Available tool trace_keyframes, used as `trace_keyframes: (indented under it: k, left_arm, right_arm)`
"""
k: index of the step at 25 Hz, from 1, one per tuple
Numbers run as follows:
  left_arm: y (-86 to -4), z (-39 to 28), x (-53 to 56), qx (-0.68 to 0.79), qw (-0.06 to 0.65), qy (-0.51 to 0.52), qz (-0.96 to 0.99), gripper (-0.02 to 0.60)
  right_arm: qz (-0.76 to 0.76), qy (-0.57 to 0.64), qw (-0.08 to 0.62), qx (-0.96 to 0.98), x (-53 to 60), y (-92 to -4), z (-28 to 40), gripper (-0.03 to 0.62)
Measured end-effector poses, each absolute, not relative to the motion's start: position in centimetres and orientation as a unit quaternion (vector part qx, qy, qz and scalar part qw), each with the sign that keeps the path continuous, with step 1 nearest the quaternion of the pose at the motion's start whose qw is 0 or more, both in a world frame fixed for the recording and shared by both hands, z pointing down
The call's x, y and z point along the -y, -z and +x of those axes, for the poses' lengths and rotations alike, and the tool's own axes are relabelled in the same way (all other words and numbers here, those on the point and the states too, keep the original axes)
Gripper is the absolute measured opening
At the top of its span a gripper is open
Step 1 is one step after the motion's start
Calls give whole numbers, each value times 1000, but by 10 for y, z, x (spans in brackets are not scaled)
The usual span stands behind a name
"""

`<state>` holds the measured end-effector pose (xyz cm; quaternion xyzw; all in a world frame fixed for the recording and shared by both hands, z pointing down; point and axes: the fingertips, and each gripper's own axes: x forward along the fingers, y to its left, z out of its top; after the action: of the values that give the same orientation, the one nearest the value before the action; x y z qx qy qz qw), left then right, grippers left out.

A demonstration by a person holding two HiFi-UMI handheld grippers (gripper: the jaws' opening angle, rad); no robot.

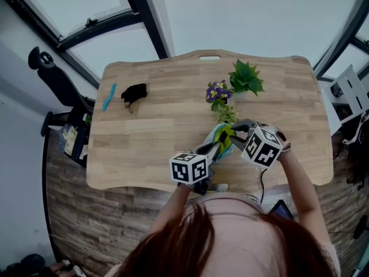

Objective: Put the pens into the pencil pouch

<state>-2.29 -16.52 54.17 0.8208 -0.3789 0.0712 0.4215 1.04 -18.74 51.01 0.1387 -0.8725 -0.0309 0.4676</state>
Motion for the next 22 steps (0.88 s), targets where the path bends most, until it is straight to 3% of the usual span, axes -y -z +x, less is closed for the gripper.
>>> trace_keyframes:
  k: [13,22]
  left_arm:
    - [-539,-30,166,399,411,-64,817,24]
    - [-538,-46,164,434,409,-54,801,99]
  right_arm:
    - [261,-16,373,890,189,-481,34,71]
    - [335,-56,291,895,178,-468,43,54]
